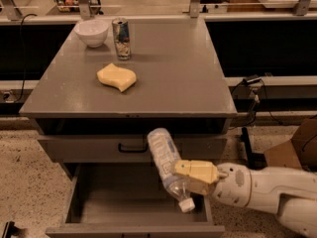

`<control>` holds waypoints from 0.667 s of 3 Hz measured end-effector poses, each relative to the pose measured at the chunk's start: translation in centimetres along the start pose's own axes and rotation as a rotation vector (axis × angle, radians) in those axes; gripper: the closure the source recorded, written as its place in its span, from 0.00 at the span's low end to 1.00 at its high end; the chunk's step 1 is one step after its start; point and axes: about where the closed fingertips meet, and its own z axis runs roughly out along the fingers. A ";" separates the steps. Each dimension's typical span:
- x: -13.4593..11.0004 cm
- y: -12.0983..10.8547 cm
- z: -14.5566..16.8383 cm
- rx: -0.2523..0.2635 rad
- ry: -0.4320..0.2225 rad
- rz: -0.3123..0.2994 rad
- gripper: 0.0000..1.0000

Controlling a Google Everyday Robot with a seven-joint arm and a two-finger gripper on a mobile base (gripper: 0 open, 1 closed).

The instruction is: Pick blue plastic bottle from middle drawer and place on counter

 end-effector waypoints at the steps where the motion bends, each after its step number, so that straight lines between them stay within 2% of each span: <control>1: 2.7 -4.7 1.0 -0.004 -0.029 -0.055 1.00; 2: 4.6 -8.3 1.6 0.006 -0.048 -0.092 1.00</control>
Offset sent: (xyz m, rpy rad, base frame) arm 0.0517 0.0043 0.1309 -0.0209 -0.1246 0.0613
